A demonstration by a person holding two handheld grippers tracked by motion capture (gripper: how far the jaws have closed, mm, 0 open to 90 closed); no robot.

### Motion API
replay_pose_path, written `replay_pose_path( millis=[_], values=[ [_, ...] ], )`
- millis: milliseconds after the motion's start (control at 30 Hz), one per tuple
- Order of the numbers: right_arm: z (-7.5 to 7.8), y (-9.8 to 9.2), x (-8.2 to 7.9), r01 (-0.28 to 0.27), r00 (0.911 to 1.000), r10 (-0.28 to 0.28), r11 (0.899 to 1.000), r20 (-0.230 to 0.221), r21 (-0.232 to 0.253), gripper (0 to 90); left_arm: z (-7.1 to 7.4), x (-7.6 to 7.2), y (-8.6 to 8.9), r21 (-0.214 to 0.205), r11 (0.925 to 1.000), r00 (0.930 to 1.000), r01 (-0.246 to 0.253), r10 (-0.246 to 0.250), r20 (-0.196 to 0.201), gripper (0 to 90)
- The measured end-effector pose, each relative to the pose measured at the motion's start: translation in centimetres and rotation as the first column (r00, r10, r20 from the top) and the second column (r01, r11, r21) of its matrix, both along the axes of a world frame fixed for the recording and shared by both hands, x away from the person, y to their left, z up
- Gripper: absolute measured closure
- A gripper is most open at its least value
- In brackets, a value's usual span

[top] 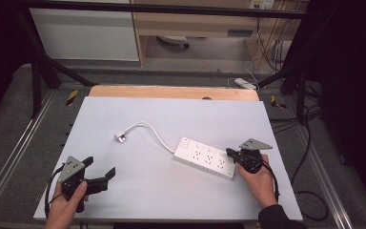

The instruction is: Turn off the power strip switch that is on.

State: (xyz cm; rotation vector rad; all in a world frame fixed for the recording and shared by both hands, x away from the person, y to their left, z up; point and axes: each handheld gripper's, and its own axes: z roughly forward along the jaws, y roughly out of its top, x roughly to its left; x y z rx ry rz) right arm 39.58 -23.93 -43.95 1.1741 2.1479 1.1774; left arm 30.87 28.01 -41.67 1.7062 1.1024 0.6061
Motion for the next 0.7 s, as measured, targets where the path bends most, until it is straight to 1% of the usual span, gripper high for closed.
replay_pose_path(
  millis=[267,333,700],
  values=[
    [0.24,0.10,0.25,0.003,0.9999,-0.003,1.000,0.013,0.025,90.0,-0.02,0.03,-0.02,0.000,1.0000,1.0000,0.003,-0.003,-0.001,5.2],
    [0.25,0.22,0.31,0.000,0.9998,0.000,1.000,0.017,0.020,90.0,0.00,0.01,-0.02,-0.001,1.0000,1.0000,0.002,-0.002,0.002,5.2],
    [0.53,0.90,0.44,-0.018,0.9995,0.017,0.999,0.028,0.035,90.0,0.01,0.01,-0.04,0.002,1.0000,1.0000,0.003,-0.003,0.003,5.2]
  ],
)
